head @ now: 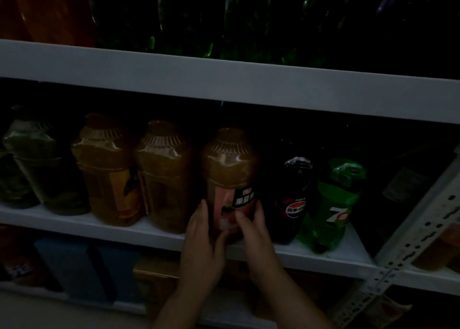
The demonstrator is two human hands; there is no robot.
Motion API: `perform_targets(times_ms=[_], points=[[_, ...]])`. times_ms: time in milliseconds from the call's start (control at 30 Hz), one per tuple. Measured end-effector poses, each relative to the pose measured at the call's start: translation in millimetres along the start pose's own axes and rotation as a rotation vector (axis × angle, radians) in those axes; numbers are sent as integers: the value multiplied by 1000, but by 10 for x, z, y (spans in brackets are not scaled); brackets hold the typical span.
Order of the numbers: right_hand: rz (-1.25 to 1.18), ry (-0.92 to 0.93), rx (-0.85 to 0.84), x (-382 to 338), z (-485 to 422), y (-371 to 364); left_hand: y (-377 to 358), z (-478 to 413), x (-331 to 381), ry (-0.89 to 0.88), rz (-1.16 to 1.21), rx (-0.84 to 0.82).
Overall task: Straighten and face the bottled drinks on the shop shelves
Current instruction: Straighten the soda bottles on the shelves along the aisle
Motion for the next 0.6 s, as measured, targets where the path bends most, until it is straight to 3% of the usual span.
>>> perform_targets(times_ms=[167, 367, 600], points=[[-52, -5, 112, 47, 151, -74, 36, -136, -130, 101, 293, -228], [20, -25, 125, 2, 335, -143, 53, -342, -126, 50, 305, -287], [60, 4, 84, 13, 449, -205, 223, -357, -168, -5, 42, -71]])
Point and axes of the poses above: each hand's wrist, its own z-axis away from the middle knuckle, its own y-axis out of the back of the hand, x = y × z, the point moved 1 cm from there along -z, towards the middle knuckle, and after that the axes turned 14 degrees about x, right-handed, at the moved point
